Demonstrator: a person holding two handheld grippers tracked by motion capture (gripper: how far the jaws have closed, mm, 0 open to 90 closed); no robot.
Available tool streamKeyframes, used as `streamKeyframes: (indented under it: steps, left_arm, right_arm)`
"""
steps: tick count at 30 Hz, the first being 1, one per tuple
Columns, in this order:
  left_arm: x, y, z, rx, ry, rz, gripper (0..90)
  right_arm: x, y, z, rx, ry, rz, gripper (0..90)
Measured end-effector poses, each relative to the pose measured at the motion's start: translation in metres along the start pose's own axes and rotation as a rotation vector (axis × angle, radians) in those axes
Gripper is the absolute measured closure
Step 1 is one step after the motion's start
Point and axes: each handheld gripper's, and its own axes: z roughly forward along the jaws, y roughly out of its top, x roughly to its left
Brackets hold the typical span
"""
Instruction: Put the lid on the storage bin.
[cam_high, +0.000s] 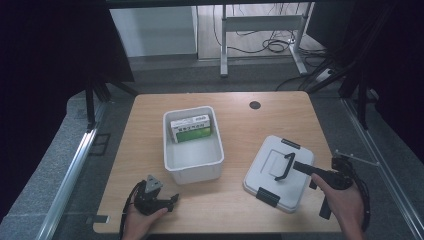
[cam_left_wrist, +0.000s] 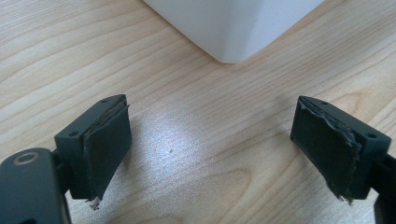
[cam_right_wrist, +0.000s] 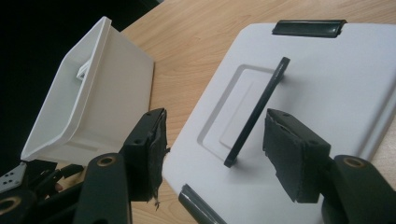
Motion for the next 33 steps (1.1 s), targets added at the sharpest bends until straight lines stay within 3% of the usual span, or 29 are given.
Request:
streamKeyframes:
  steps: [10, 20, 33]
  left_arm:
    - [0.000, -0.001, 0.000, -0.001, 0.006, -0.010, 12.2]
    - [0.000, -0.001, -0.001, 0.000, 0.009, -0.011, 12.2]
    - [0.000, -0.001, -0.001, 0.000, 0.010, -0.012, 12.2]
  right_arm:
    - [0.016, 0.017, 0.005, 0.054, -0.035, 0.009, 40.2]
    - [0.022, 0.029, 0.017, 0.084, -0.090, 0.001, 40.3]
    - [0.025, 0.043, 0.038, 0.152, -0.206, 0.022, 43.3]
